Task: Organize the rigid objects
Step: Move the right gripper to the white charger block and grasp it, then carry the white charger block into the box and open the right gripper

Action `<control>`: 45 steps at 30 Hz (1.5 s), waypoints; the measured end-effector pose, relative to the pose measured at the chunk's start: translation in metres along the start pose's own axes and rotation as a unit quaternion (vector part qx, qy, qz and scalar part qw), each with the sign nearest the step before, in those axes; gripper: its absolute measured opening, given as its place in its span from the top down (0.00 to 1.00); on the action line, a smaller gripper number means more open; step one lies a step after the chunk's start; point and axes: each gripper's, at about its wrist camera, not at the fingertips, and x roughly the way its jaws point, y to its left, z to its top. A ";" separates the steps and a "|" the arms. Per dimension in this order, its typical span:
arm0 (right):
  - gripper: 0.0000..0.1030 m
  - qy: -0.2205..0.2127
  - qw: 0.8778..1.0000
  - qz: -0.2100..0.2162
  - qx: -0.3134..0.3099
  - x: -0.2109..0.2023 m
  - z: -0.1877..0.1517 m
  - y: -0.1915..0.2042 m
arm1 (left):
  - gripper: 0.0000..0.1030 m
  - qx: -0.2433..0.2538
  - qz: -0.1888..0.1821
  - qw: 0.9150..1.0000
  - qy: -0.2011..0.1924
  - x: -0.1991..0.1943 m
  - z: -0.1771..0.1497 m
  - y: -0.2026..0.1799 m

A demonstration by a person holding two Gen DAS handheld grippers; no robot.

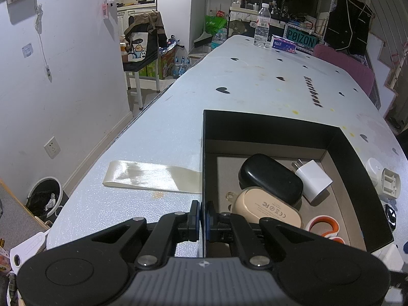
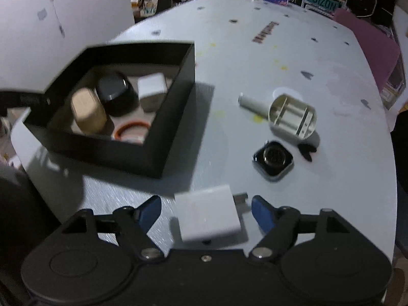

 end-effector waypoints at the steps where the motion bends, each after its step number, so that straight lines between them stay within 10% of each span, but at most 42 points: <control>1: 0.25 0.003 1.000 -0.002 0.000 0.003 -0.001 0.000 | 0.96 0.000 0.000 1.000 0.000 0.000 0.000 0.000; 7: 0.47 0.009 1.000 0.016 0.014 0.012 -0.003 -0.006 | 0.96 0.000 0.000 1.000 0.000 0.000 0.000 0.000; 15: 0.47 -0.017 0.999 -0.012 0.025 -0.010 0.015 -0.009 | 0.96 0.000 0.000 1.000 0.000 0.000 0.000 0.000; 23: 0.47 -0.068 0.996 0.047 -0.020 -0.045 0.066 0.023 | 0.96 0.000 0.000 1.000 0.000 0.000 0.000 0.000; 45: 0.43 0.050 0.995 0.058 -0.059 0.025 0.106 0.077 | 0.96 -0.001 0.000 1.000 0.000 0.000 0.000 0.000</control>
